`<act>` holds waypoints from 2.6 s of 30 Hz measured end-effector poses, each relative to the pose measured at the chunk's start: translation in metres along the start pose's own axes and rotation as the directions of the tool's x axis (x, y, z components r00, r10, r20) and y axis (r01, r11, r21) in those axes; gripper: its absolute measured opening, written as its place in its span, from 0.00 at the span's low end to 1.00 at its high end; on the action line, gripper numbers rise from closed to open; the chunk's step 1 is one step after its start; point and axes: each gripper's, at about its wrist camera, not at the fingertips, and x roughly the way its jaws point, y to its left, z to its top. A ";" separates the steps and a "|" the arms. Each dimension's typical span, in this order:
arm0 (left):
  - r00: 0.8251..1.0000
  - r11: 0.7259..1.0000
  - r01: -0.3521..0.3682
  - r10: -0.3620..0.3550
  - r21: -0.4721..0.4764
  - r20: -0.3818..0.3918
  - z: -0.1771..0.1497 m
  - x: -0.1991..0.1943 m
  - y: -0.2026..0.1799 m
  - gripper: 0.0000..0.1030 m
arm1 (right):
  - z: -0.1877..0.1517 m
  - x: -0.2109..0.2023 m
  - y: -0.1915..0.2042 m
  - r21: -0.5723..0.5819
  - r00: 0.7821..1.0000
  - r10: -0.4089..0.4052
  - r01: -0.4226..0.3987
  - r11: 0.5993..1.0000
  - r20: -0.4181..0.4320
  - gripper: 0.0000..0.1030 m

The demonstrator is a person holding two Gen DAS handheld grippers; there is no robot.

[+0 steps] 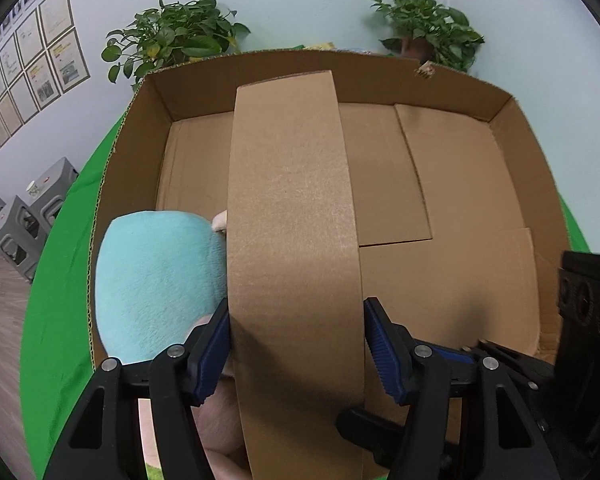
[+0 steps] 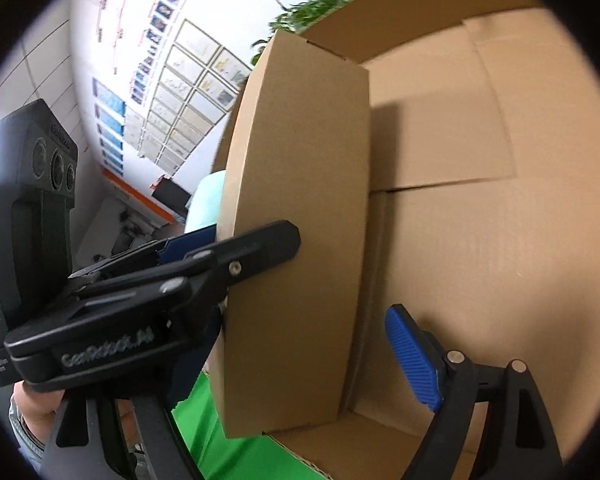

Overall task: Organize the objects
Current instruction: 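Lower the long brown box beside the plush pig and open the left gripper, then grasp the white hair dryer by its handle with the left gripper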

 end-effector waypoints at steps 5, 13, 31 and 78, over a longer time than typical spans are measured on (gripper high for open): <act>0.999 0.999 -0.031 0.031 0.009 -0.028 0.000 0.008 -0.012 0.57 | -0.004 0.006 -0.004 0.000 1.000 0.004 -0.004 1.000 -0.018 0.67; 0.999 0.999 0.042 -0.042 -0.032 0.003 -0.008 -0.031 0.006 0.57 | -0.004 0.005 0.006 -0.035 1.000 -0.012 0.012 0.999 -0.003 0.57; 0.931 0.998 0.068 -0.062 -0.004 0.359 -0.102 -0.159 0.061 0.96 | -0.065 -0.063 0.064 -0.203 0.886 -0.407 0.450 0.870 0.222 0.93; 0.927 0.955 0.296 -0.287 -0.001 0.241 -0.173 -0.118 0.018 0.86 | -0.182 -0.033 0.078 -0.195 0.795 -0.560 0.603 0.774 0.233 0.90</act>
